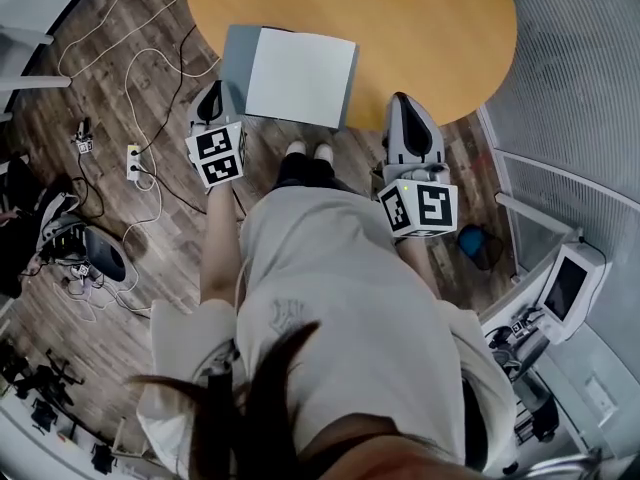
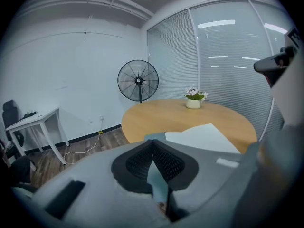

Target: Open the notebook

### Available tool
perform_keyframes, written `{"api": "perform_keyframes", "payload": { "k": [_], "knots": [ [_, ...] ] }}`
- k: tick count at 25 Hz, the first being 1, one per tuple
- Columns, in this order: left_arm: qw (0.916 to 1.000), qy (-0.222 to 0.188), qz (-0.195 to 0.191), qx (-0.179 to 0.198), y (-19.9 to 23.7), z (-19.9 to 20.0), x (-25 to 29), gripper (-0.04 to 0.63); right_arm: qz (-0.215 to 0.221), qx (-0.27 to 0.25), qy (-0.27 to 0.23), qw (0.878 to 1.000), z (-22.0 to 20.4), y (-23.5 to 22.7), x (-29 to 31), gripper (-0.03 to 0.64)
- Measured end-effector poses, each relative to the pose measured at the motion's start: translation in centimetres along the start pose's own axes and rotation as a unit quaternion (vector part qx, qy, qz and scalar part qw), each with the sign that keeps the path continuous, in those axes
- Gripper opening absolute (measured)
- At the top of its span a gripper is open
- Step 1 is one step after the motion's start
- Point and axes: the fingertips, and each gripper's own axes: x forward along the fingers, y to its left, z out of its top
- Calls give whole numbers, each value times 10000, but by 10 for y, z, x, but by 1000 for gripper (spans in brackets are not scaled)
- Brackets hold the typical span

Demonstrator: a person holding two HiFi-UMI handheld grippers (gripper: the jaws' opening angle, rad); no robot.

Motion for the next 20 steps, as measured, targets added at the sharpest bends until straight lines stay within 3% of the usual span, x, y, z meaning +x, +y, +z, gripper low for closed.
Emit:
{"api": "perform_keyframes", "payload": {
  "k": [10,20],
  "knots": [
    [9962,-802,-333,33,-33,92,-8,17,-217,16,-302,9993,21,-27,-10,2],
    [9821,-1638,-896,237,-92,171,-34,15,-403,-4,-507,9979,36,-48,-25,2]
  ]
}}
